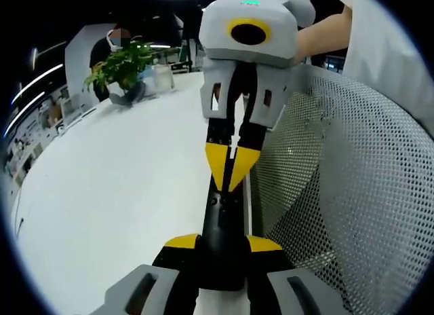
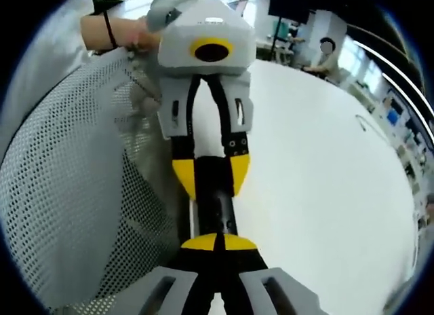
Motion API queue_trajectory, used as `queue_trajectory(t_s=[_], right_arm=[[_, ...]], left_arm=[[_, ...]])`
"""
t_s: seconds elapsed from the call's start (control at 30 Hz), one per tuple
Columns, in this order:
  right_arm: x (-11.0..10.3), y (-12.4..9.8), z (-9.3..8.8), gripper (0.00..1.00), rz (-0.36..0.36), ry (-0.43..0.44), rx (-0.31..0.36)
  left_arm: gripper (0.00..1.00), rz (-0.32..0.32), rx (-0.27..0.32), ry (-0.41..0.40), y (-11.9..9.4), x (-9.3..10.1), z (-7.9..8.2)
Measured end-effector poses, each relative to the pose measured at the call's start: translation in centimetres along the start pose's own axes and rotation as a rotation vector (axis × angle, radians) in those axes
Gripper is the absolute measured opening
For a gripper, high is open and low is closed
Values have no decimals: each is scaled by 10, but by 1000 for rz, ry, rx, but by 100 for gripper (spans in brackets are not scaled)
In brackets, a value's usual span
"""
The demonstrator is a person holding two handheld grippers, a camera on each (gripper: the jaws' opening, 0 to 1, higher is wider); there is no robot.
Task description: Press the specified remote control buttons in sequence, fully releasing each button before pressing the next.
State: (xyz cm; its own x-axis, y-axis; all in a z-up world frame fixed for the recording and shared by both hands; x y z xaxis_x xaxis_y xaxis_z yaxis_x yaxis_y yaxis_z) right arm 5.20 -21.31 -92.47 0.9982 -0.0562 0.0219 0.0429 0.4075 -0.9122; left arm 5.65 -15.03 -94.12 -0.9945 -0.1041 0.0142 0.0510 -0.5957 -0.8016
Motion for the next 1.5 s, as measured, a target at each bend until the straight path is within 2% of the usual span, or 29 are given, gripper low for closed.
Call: queue_trajectory(t_s=[0.33, 0.4, 0.6, 0.7, 0.93, 1.17, 1.33, 1.5], right_arm=[[3, -1, -4, 0, -15, 7, -41], [3, 1, -4, 0, -28, -22, -51], [4, 2, -4, 0, -7, -9, -92], [5, 3, -4, 0, 4, -17, -113], [4, 3, -5, 0, 2, 28, -86], [4, 2, -6, 0, 7, 22, -64], [3, 2, -5, 0, 28, -33, -60], [4, 1, -6, 0, 38, 6, -55]], left_arm=[[25, 0, 2, -4, 0, 0, 0], [25, 0, 2, -4, 0, 0, 0], [25, -1, 4, -7, 0, -1, 0], [25, -7, 20, -37, 0, -1, 0], [25, 2, 8, -12, 0, 0, 0], [25, 6, 9, -1, 0, 1, 1], [25, 8, 0, -8, 0, 1, 1], [25, 6, -7, -11, 0, 0, 0]])
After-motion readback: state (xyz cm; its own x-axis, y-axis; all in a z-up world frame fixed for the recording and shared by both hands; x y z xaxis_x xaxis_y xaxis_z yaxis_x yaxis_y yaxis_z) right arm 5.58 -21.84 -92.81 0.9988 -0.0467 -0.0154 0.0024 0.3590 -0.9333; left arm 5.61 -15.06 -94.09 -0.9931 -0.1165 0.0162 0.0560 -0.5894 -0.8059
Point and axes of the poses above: the point that each gripper's makers call its tool centre point, and the gripper's own axes: y roughly forward along the fingers, x roughly to its right, z roughly out of its top, the point moved 3 cm from there along -y, roughly backward along the fingers, and after that the axes turned 10 degrees about -x, right-handed, at the moved point
